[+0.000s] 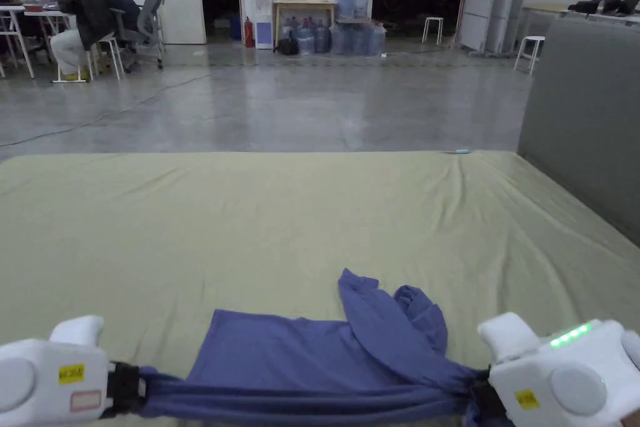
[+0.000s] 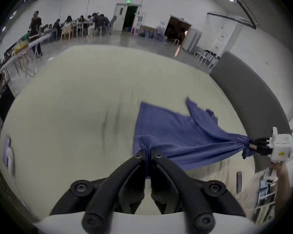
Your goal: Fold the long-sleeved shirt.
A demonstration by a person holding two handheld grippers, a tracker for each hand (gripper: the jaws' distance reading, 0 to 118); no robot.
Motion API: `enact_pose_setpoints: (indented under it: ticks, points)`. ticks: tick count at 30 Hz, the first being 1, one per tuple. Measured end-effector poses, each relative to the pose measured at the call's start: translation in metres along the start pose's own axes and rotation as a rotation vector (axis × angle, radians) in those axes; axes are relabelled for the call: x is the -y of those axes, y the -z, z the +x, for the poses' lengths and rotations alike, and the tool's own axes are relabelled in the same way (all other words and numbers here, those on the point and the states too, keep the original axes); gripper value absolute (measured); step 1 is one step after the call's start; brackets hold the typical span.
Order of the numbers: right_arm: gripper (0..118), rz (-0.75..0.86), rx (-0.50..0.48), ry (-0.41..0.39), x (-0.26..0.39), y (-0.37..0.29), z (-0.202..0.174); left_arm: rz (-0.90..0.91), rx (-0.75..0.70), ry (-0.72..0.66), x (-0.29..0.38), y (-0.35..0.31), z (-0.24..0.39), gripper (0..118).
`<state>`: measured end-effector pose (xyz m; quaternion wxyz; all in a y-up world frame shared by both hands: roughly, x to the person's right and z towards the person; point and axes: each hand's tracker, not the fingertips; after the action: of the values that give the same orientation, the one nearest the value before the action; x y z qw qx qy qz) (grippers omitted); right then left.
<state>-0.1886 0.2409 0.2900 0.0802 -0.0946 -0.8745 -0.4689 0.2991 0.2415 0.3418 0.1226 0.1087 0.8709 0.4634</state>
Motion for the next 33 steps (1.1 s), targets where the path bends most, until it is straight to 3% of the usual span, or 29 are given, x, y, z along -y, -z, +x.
enact_pose_setpoints:
  ticks: [2,5,8,14,25,26,28,29,30,31,32,33]
  points:
    - [6,-0.002,-0.030,0.005,0.028,-0.007,-0.009,-0.046,0.006,0.002,0.029,-0.003,-0.012,0]
    - [6,-0.053,-0.074,0.097,0.061,-0.018,-0.016,-0.059,0.005,-0.025,0.068,-0.024,-0.023,0]
    - [6,-0.086,-0.087,0.118,0.090,-0.024,-0.023,-0.091,0.009,-0.043,0.097,-0.037,-0.032,0]
    - [5,-0.202,-0.051,0.033,0.138,-0.010,-0.050,-0.173,-0.029,0.004,0.147,-0.033,-0.035,0]
    - [6,-0.278,-0.036,0.097,0.161,0.020,-0.056,-0.303,-0.090,0.023,0.191,0.013,-0.043,0]
    - [10,-0.277,-0.036,0.098,0.162,0.022,-0.055,-0.285,-0.097,0.023,0.190,0.012,-0.041,0]
    - [40,-0.271,-0.027,0.096,0.161,0.023,-0.054,-0.289,-0.100,0.010,0.184,0.010,-0.040,1]
    - [59,-0.272,0.042,0.084,0.157,0.021,-0.051,-0.285,-0.096,-0.016,0.182,0.005,-0.040,15]
    - [77,-0.273,0.071,0.084,0.153,0.014,-0.047,-0.269,-0.096,-0.059,0.177,-0.001,-0.040,59]
    - [79,-0.252,0.070,0.098,0.150,0.004,-0.041,-0.276,-0.092,-0.067,0.171,-0.010,-0.040,99]
    - [79,-0.203,0.052,0.147,0.146,-0.011,-0.035,-0.242,-0.098,-0.071,0.168,-0.025,-0.037,118]
    - [79,-0.146,0.013,0.197,0.142,-0.029,-0.029,-0.184,-0.092,-0.058,0.165,-0.037,-0.036,114]
